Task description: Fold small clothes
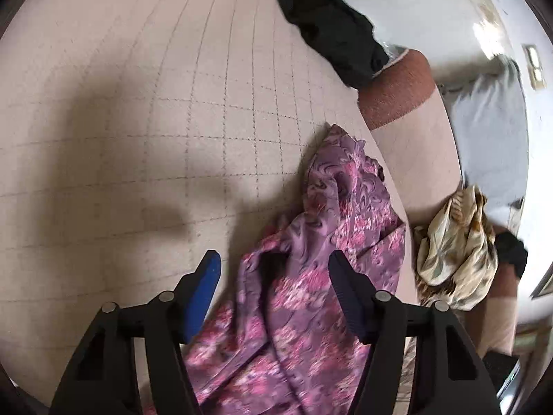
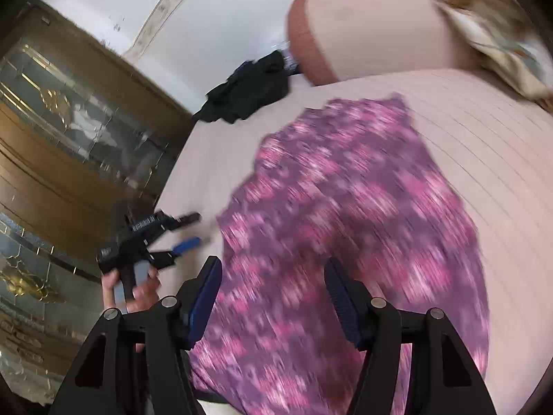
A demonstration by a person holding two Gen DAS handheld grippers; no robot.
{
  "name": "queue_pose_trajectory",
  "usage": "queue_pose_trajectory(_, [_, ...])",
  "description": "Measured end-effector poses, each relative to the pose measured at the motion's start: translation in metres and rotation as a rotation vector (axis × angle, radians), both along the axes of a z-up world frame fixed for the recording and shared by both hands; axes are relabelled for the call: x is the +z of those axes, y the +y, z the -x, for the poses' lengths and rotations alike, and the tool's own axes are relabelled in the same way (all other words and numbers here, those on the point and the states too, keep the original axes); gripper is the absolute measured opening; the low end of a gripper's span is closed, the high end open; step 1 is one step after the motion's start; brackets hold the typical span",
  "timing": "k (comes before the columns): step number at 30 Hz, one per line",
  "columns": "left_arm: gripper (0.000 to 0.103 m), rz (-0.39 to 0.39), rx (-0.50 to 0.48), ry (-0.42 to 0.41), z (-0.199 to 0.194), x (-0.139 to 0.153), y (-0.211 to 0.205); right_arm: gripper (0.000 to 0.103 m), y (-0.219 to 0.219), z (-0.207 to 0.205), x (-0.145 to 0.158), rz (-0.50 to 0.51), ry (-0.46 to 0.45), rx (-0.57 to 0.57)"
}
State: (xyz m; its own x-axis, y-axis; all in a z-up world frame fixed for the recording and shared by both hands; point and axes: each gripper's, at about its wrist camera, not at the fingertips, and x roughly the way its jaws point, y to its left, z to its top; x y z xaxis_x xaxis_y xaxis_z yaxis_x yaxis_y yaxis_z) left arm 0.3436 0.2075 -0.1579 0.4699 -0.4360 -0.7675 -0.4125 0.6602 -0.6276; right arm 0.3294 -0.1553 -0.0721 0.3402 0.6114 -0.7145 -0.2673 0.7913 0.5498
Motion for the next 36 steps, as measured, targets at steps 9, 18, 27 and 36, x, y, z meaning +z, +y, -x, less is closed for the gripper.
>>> queue_pose_trajectory(9, [0.033, -0.04, -0.022, 0.036, -0.02, -0.028, -0.016, 0.067, 0.09, -0.171, -0.056, 0.062, 0.113, 0.087])
queue_pose_trajectory(18, [0.009, -0.117, -0.001, 0.022, -0.011, -0.016, -0.016, 0.032, 0.182, -0.248, -0.124, 0.224, 0.165, 0.165])
queue_pose_trajectory(27, [0.009, -0.085, 0.103, 0.023, 0.004, -0.014, 0.01, 0.005, 0.195, -0.249, -0.119, 0.267, 0.079, 0.132])
queue_pose_trajectory(36, [0.02, -0.187, 0.093, 0.036, 0.001, -0.005, 0.012, 0.062, 0.115, -0.17, -0.073, 0.05, 0.007, 0.016])
